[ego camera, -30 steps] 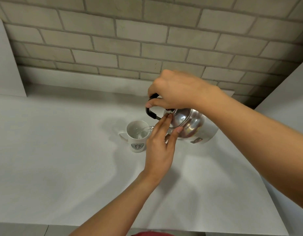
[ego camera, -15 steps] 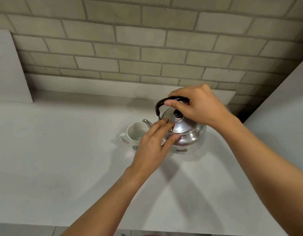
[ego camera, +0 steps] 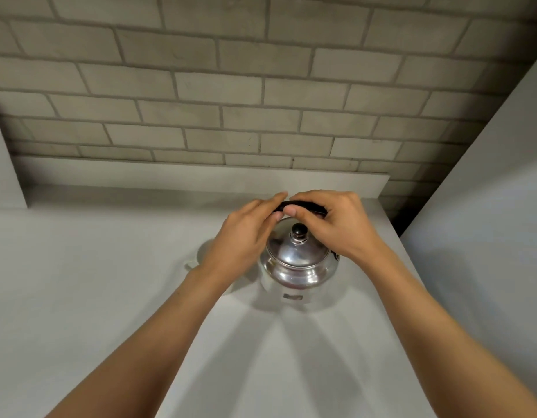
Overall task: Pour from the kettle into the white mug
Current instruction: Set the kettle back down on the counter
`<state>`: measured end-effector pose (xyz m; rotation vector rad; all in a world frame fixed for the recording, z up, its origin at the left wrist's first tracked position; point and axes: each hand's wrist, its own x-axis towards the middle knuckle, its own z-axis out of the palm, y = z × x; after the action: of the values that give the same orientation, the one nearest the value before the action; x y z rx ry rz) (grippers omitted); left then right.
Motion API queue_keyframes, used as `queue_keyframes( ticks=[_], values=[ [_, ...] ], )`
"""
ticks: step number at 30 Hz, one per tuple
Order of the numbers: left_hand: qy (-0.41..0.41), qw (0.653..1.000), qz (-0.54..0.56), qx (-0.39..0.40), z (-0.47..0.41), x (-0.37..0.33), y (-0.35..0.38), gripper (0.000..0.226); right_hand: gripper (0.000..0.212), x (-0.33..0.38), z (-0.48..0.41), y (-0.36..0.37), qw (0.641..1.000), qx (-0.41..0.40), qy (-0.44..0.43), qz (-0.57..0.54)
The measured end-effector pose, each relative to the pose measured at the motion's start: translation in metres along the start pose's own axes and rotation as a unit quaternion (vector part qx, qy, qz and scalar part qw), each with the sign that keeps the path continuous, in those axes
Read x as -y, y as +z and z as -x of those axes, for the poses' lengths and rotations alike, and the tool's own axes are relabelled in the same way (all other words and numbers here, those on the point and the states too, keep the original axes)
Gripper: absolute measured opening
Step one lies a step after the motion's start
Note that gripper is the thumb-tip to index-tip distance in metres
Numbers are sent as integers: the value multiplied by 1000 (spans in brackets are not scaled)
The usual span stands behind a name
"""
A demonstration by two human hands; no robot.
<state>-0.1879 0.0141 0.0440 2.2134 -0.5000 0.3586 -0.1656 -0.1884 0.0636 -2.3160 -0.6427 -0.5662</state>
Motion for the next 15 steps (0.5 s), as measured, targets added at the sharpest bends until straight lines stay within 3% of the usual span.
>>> queue_keyframes(
  ticks=[7, 15],
  values=[
    [11, 1000, -6, 9, -18, 3, 11, 34, 36, -33, 4, -1, 995, 92, 24, 19],
    [-11, 999, -34, 1, -76, 46, 22, 33, 43, -90, -12, 9, 984, 99, 102, 113]
  ],
)
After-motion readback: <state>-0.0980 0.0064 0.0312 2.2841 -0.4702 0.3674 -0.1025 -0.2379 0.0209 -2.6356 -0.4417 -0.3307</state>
